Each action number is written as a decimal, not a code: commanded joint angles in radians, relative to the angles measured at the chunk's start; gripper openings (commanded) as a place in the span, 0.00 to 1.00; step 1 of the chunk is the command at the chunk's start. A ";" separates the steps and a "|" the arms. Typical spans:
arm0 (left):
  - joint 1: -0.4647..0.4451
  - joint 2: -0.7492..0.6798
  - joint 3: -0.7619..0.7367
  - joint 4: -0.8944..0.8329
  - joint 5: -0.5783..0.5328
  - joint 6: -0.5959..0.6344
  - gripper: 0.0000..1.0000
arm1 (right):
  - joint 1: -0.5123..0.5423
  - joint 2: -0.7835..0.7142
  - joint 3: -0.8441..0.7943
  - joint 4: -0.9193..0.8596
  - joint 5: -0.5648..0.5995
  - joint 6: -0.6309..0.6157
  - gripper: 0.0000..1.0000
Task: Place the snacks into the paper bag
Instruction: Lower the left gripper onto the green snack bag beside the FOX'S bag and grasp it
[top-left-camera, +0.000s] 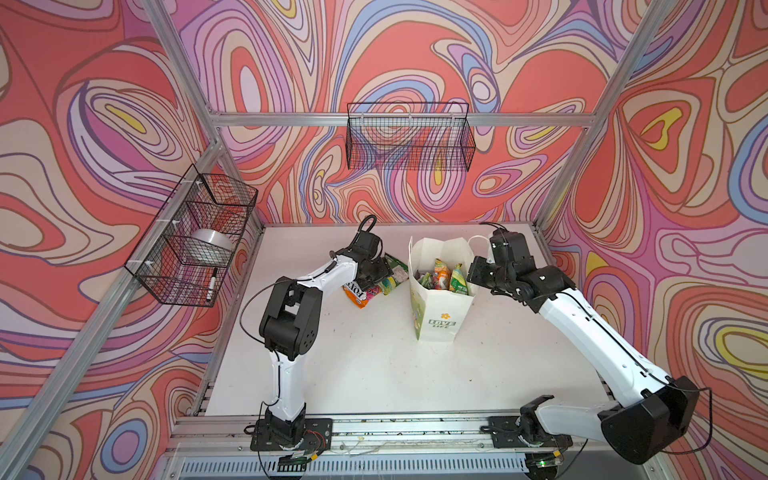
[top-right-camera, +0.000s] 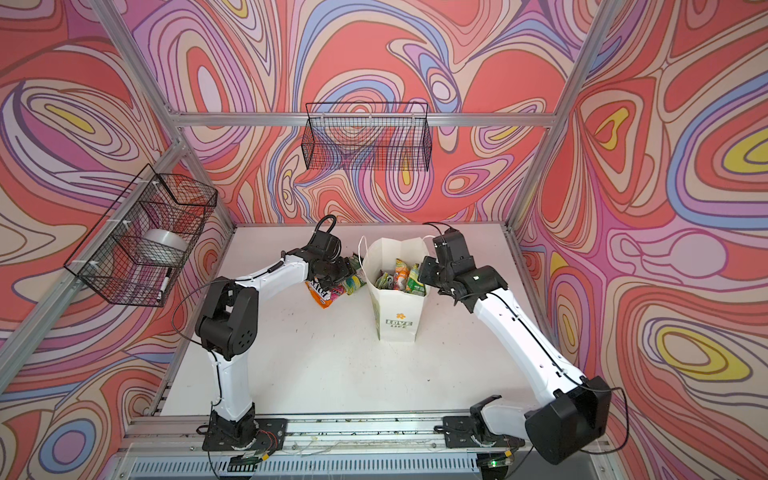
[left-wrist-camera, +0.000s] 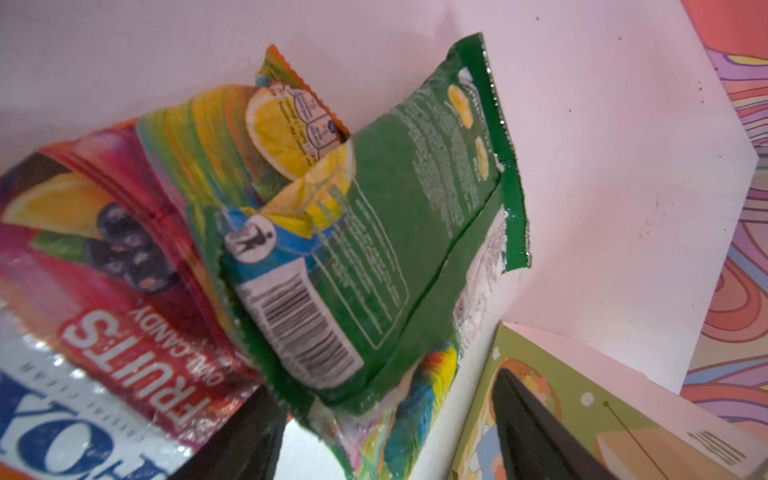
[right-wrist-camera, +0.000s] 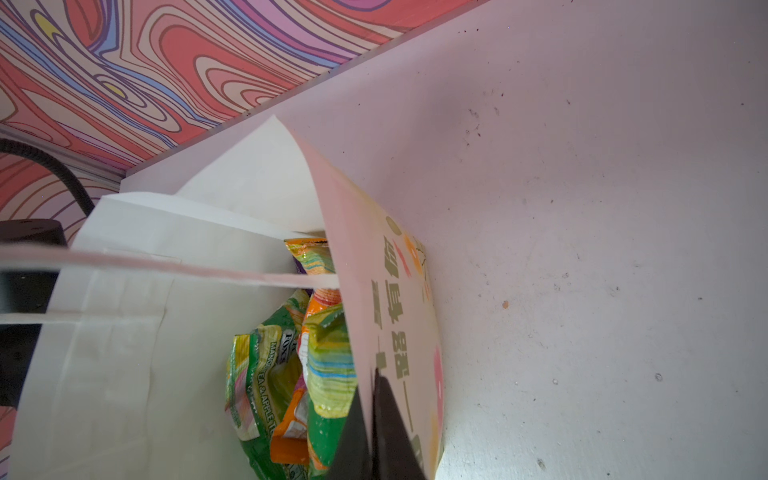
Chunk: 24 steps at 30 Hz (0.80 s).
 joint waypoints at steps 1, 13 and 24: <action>-0.005 0.035 0.047 -0.049 -0.025 -0.009 0.75 | 0.007 -0.013 -0.017 0.006 -0.020 -0.010 0.00; -0.006 0.072 0.090 -0.068 -0.033 0.005 0.27 | 0.007 -0.032 -0.017 -0.002 -0.019 -0.009 0.00; -0.002 -0.101 0.026 -0.022 0.006 0.060 0.14 | 0.007 -0.029 -0.006 -0.002 -0.020 -0.015 0.00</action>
